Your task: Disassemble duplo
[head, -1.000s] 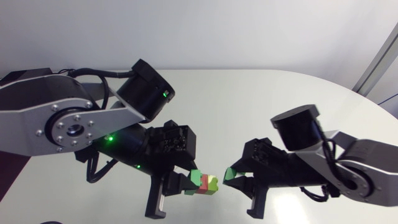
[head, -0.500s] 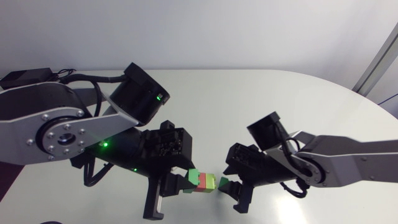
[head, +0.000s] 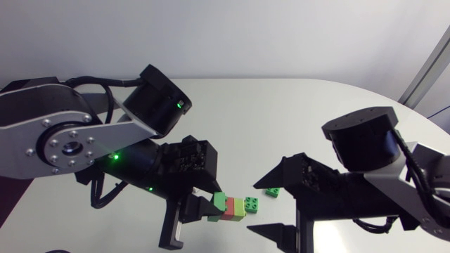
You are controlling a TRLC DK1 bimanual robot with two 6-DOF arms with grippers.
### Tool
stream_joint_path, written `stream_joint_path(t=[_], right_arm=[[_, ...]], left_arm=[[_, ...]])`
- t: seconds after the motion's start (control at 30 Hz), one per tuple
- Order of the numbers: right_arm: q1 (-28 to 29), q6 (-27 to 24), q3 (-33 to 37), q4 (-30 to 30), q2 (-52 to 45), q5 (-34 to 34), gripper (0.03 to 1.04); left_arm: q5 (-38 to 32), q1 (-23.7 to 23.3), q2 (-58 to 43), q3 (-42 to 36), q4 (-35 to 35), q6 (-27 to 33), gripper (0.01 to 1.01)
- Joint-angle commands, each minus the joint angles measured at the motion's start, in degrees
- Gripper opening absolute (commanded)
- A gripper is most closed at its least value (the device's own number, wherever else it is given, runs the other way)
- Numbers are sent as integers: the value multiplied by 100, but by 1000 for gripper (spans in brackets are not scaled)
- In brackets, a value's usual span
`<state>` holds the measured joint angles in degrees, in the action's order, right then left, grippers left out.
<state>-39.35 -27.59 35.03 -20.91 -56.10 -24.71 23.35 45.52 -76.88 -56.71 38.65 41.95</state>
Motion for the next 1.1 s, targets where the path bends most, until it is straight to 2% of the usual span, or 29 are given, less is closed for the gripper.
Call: stream_joint_path(t=[0.0, 0.2, 0.4, 0.47, 0.57, 0.77, 1.07], right_arm=[[-319, 114, -154, -63, 2, 168, 1002], [-512, 175, -154, 183, -253, 370, 993], [-617, 175, -163, 262, -358, 379, 849], [-635, 149, -172, 271, -367, 379, 715], [-696, 52, -233, 271, -323, 379, 295], [-925, -141, -330, 52, -244, 379, 262], [-899, -510, -453, -441, 99, 388, 254]], left_arm=[[169, -43, -160, -306, 178, -73, 287], [284, 115, -178, -446, 397, -91, 287], [345, 203, -169, -482, 485, -100, 287], [345, 238, -169, -473, 494, -100, 287], [363, 247, -169, -482, 529, -91, 287], [380, 326, -160, -534, 714, -29, 287], [380, 405, -204, -482, 1118, 340, 287]])
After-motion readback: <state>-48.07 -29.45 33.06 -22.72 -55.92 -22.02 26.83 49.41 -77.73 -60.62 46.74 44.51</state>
